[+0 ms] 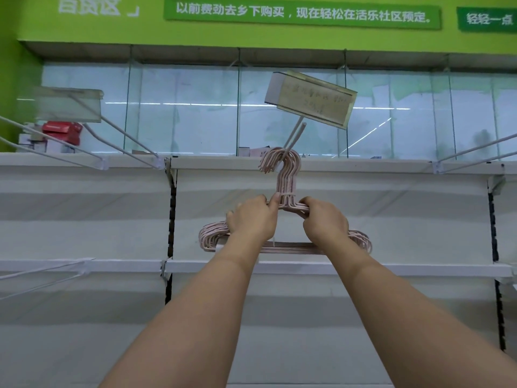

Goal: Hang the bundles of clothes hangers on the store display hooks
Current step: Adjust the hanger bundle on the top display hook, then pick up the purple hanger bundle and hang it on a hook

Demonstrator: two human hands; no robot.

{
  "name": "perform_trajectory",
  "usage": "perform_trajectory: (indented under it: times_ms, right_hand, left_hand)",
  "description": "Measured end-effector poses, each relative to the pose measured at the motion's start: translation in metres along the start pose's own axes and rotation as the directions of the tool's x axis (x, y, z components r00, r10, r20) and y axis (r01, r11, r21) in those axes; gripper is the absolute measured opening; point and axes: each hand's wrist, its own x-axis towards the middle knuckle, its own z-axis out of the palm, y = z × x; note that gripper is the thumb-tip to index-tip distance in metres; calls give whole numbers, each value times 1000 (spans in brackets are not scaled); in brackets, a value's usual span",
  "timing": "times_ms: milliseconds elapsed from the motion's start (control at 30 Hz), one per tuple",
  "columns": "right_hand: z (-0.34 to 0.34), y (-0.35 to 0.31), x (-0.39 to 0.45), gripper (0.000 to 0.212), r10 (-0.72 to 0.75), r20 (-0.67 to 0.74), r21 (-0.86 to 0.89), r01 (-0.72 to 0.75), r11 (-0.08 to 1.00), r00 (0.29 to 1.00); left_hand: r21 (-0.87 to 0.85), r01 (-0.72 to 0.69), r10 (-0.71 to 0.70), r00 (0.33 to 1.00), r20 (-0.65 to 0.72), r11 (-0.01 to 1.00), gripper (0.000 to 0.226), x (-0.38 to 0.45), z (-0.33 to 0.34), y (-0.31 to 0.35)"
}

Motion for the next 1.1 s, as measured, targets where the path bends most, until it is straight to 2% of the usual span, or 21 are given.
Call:
perform_trajectory:
  times_ms: [167, 333, 500, 600, 700, 867, 1000, 1100]
  right_hand:
    - [-3, 8, -13, 47, -20, -41, 15, 21, 1000, 999]
    - [-6, 18, -40, 55, -39, -80, -13, 38, 999, 996]
    - [-28, 31, -69, 49, -46, -60, 34, 48, 998, 997]
    - [-32, 45, -95, 42, -29, 11, 46, 28, 999, 1000]
    - [-26, 64, -130, 45, 21, 123, 60, -28, 998, 992]
    - [-19, 102, -203, 48, 106, 306, 28, -120, 992, 946]
    - [-20, 131, -256, 47, 166, 361, -17, -172, 985, 918]
    - [-26, 154, -292, 46, 241, 384, -84, -227, 970, 891]
  left_hand:
    - [4, -56, 56, 997, -52, 998, 57, -5, 3, 0]
    - [42, -47, 52, 991, -122, 998, 48, -33, 8, 8]
    - [11, -28, 29, 987, -156, 1000, 53, -67, 10, 18]
    - [-41, -22, 16, 990, -139, 999, 55, -94, 11, 30]
    - [-95, 27, -31, 999, -40, 995, 52, -130, 20, 38]
    - [-68, 102, -85, 974, 209, 992, 49, -206, 49, 41]
    - [-39, 152, -129, 928, 349, 988, 51, -257, 75, 38]
    - [-44, 146, -111, 887, 448, 988, 52, -291, 92, 43]
